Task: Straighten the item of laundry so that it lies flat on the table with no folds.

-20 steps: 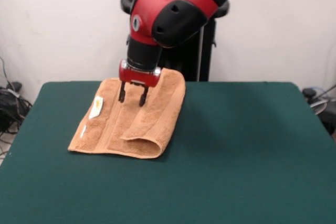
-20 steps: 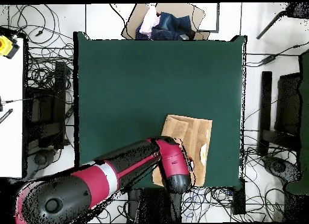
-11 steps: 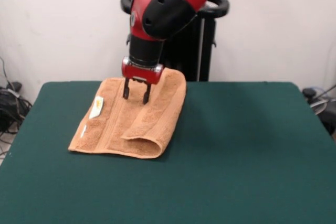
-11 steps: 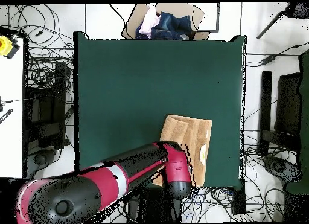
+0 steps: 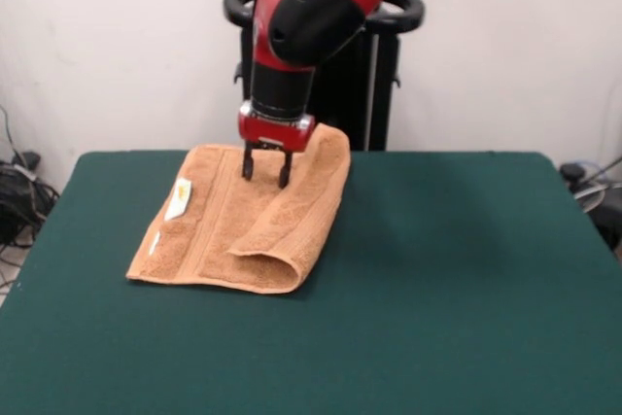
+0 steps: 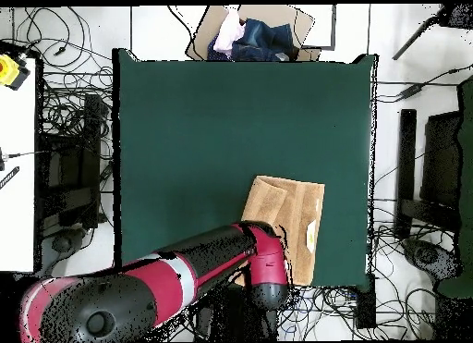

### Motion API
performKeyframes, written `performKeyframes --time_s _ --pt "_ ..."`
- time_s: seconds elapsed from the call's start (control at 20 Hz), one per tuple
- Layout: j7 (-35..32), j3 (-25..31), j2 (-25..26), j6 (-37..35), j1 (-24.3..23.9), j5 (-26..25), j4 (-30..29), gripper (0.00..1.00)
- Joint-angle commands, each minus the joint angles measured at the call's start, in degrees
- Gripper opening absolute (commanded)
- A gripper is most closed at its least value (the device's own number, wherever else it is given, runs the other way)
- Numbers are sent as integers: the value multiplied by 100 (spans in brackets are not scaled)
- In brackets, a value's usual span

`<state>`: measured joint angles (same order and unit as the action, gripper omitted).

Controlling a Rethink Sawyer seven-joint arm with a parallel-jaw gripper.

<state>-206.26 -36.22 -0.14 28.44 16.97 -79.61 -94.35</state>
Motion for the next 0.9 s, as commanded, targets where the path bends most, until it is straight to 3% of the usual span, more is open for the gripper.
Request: performKeyframes --time_s 0.05,0.35,0.7,0.9 --pt "987 1089 -88 -67 -17 461 93 100" --pt "1139 1109 -174 -50 -75 499 4 100" --pt "1944 1021 125 -12 -231 1174 85 100" --pt "1846 1027 167 -15 -240 1233 180 100"
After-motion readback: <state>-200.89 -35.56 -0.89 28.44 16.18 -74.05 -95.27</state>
